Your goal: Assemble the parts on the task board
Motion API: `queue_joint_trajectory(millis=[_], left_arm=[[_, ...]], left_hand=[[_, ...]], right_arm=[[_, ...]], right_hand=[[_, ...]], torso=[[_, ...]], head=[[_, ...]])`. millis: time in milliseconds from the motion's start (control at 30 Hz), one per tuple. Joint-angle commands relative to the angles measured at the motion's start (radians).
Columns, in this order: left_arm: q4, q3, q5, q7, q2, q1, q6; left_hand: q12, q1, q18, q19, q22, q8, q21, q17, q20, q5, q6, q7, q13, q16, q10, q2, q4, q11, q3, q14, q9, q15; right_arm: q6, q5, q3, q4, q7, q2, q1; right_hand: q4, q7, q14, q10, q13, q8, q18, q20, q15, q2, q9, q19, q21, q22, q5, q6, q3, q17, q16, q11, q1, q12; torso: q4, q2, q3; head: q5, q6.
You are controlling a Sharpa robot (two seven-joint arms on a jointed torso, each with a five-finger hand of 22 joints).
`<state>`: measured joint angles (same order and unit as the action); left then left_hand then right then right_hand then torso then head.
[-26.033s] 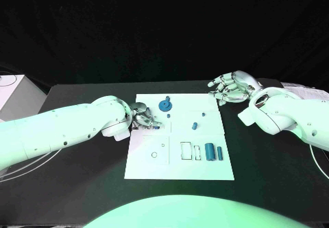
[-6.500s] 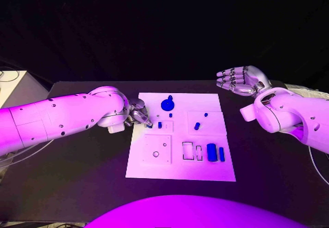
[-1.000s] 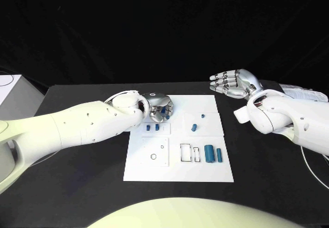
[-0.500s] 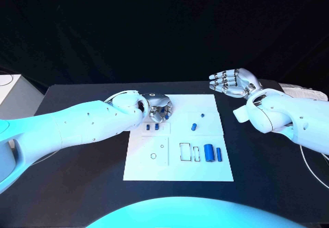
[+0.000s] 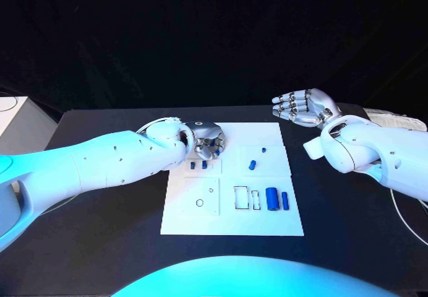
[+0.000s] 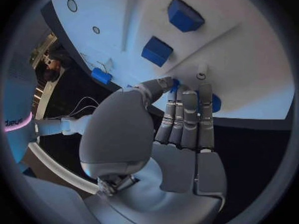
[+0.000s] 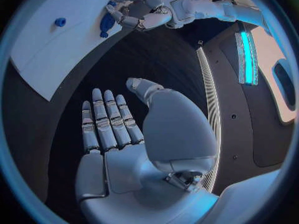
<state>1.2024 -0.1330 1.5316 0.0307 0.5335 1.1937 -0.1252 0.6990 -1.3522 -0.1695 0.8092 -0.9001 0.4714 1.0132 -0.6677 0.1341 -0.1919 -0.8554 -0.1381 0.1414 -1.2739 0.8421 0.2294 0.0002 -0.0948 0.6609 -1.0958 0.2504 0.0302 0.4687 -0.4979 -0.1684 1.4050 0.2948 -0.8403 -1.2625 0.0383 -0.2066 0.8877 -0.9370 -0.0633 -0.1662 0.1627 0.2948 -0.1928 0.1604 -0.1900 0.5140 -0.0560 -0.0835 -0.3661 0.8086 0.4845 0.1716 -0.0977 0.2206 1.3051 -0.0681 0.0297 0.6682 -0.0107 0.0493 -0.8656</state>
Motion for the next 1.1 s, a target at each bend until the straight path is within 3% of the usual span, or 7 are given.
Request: queue_joint_trajectory(millis=[33, 200, 567, 767, 1100], left_arm=[[0.001, -0.003, -0.028, 0.020, -0.002, -0.003, 0.022], [-0.004, -0.003, -0.041, 0.022, 0.001, -0.003, 0.009], [-0.003, -0.003, -0.047, 0.030, 0.006, -0.003, -0.028], [0.022, -0.002, -0.059, 0.037, 0.025, -0.003, -0.047], [0.127, 0.044, -0.109, 0.026, 0.108, -0.001, -0.050]], left_hand=[[-0.016, -0.003, -0.015, 0.007, 0.002, -0.006, -0.003, -0.019, 0.002, 0.002, -0.025, -0.002, -0.006, -0.016, 0.028, -0.013, 0.000, 0.005, 0.000, -0.021, 0.003, -0.003], [-0.050, -0.030, -0.015, 0.029, -0.008, -0.010, 0.017, -0.081, -0.008, 0.003, -0.068, -0.006, -0.019, -0.052, 0.097, -0.046, -0.018, 0.012, -0.002, -0.079, 0.015, -0.011], [-0.103, -0.053, -0.015, 0.032, -0.028, -0.040, 0.044, -0.100, -0.017, 0.002, -0.092, -0.007, -0.032, -0.066, 0.149, -0.063, -0.047, 0.015, -0.007, -0.103, 0.021, -0.015], [-0.113, -0.057, -0.015, 0.032, -0.033, -0.050, 0.051, -0.099, -0.018, 0.001, -0.094, -0.008, -0.033, -0.067, 0.157, -0.064, -0.054, 0.014, -0.006, -0.104, 0.021, -0.015], [-0.128, -0.047, -0.014, 0.029, -0.037, -0.059, 0.055, -0.100, -0.016, 0.002, -0.100, -0.010, -0.034, -0.069, 0.164, -0.061, -0.053, 0.011, -0.011, -0.107, 0.022, -0.013]], right_arm=[[-0.007, 0.002, 0.000, 0.001, 0.011, 0.001, 0.000], [-0.007, 0.002, 0.000, 0.001, 0.011, 0.000, 0.000], [-0.007, 0.002, 0.000, 0.002, 0.011, -0.001, 0.000], [-0.007, 0.002, 0.000, 0.003, 0.011, -0.002, 0.000], [-0.006, 0.002, 0.000, 0.005, 0.011, -0.008, 0.000]], right_hand=[[0.003, -0.069, 0.000, 0.002, 0.000, 0.005, -0.006, -0.002, -0.005, 0.001, 0.002, 0.001, 0.001, 0.002, -0.007, 0.004, 0.006, -0.002, 0.003, 0.003, -0.007, 0.003], [0.002, -0.069, 0.000, 0.002, 0.000, 0.005, -0.006, -0.002, -0.005, -0.001, 0.002, -0.001, 0.001, 0.002, -0.008, 0.005, 0.008, -0.002, 0.002, 0.003, -0.005, 0.003], [0.001, -0.069, 0.000, 0.002, 0.000, 0.005, -0.006, -0.002, -0.005, -0.001, 0.002, -0.002, 0.001, 0.003, -0.009, 0.005, 0.010, -0.003, 0.002, 0.003, -0.004, 0.003], [0.001, -0.069, 0.000, 0.002, 0.000, 0.005, -0.006, -0.002, -0.005, -0.001, 0.002, -0.002, 0.001, 0.003, -0.009, 0.005, 0.010, -0.003, 0.002, 0.003, -0.004, 0.003], [0.001, -0.069, 0.000, 0.002, 0.000, 0.005, -0.006, -0.002, -0.005, -0.001, 0.002, -0.002, 0.001, 0.003, -0.009, 0.005, 0.010, -0.003, 0.002, 0.003, -0.004, 0.003]], torso=[[0.0003, 0.000, -0.0003], [0.0007, 0.000, -0.0005], [0.0005, 0.000, 0.0001], [0.0006, 0.000, 0.0002], [-0.0017, 0.000, -0.0014]], head=[[-0.001, -0.001], [-0.003, -0.003], [-0.003, -0.001], [-0.004, 0.001], [0.000, 0.000]])
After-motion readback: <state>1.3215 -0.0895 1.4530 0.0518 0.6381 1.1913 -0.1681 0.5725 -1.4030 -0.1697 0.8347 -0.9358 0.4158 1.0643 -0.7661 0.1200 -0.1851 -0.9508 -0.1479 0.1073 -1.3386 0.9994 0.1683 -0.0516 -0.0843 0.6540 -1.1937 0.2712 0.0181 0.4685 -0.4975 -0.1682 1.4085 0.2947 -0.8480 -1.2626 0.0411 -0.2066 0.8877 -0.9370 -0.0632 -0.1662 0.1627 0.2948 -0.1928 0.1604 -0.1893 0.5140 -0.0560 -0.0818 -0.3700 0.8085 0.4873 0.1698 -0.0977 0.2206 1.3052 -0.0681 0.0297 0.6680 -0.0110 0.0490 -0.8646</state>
